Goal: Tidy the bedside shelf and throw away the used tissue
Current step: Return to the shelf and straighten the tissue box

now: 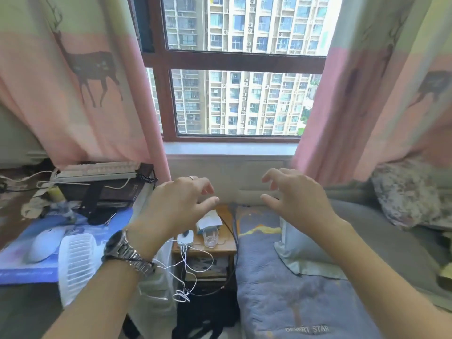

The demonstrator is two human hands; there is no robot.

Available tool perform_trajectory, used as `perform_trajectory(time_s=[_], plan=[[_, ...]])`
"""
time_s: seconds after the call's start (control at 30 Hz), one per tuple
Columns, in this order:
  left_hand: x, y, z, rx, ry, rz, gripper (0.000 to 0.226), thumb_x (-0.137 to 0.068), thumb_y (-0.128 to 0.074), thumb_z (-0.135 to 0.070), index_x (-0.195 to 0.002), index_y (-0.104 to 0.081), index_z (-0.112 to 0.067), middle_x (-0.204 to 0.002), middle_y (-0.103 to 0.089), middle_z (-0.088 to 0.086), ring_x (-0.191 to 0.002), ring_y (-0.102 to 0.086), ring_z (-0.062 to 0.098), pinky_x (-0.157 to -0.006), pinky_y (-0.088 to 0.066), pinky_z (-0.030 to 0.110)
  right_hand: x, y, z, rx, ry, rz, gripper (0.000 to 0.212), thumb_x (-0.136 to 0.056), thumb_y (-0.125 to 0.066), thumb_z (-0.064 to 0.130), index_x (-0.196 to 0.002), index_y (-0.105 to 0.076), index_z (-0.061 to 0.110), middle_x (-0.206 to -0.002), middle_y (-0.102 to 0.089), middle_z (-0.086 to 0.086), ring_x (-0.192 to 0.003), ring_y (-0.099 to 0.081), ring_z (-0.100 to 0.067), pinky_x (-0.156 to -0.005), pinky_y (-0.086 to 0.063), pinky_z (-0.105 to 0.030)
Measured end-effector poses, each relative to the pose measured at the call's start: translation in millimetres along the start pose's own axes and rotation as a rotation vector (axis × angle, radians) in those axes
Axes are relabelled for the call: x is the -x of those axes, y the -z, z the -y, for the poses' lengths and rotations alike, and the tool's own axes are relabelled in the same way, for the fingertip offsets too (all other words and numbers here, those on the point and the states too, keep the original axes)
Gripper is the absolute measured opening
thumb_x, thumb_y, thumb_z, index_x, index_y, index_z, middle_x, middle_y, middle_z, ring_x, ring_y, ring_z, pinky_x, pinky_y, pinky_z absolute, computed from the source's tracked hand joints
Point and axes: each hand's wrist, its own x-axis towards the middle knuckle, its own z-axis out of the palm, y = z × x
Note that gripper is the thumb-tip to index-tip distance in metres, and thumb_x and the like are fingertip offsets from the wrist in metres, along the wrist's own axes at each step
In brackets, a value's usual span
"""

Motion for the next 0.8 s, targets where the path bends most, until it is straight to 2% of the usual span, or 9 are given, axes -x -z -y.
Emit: perform_trajectory(time_s=[0.2, 0.4, 0.57, 0.8], plan=[[-60, -25, 64, -0.001, 0.097, 0.047, 0.029, -0.086, -0.047, -0.052, -0.102, -0.061, -0.032, -0.106, -0.065, -0.010, -0.098, -0.060, 0.016, -0.077, -0.045, 0.032, -81, -55, -9, -0.030, 0.003, 0.028, 0.027, -0.084, -0.062, 0.029, -0.110, -0.057, 0.023, -0.096, -0.063, 0.004, -0.096, -0.056, -0.020, -0.070, -0.035, -0.029], [-106, -51, 103, 0.057, 0.167, 0.092, 0.026, -0.086, -0.048, -0.052, -0.100, -0.060, -0.034, -0.105, -0.065, -0.011, -0.099, -0.060, 0.015, -0.079, -0.047, 0.034, -120, -111, -18, -0.071, -0.019, 0.087, 0.027, -0.083, -0.063, 0.032, -0.108, -0.057, 0.024, -0.094, -0.063, 0.004, -0.093, -0.056, -0.020, -0.067, -0.034, -0.028], [-129, -87, 121, 0.098, 0.209, 0.141, 0.024, -0.086, -0.049, -0.049, -0.100, -0.061, -0.034, -0.106, -0.064, -0.014, -0.103, -0.059, 0.013, -0.074, -0.039, 0.029, -145, -151, -33, -0.095, -0.037, 0.140, 0.026, -0.083, -0.063, 0.030, -0.107, -0.057, 0.023, -0.095, -0.063, 0.004, -0.094, -0.057, -0.020, -0.067, -0.035, -0.027], [-154, -146, 166, 0.094, 0.391, 0.277, 0.021, -0.086, -0.050, -0.048, -0.098, -0.062, -0.034, -0.101, -0.064, -0.015, -0.098, -0.060, 0.011, -0.068, -0.035, 0.028, -198, -237, -66, -0.209, -0.042, 0.274, 0.028, -0.082, -0.064, 0.029, -0.109, -0.057, 0.022, -0.096, -0.062, 0.002, -0.092, -0.057, -0.021, -0.072, -0.044, -0.031]])
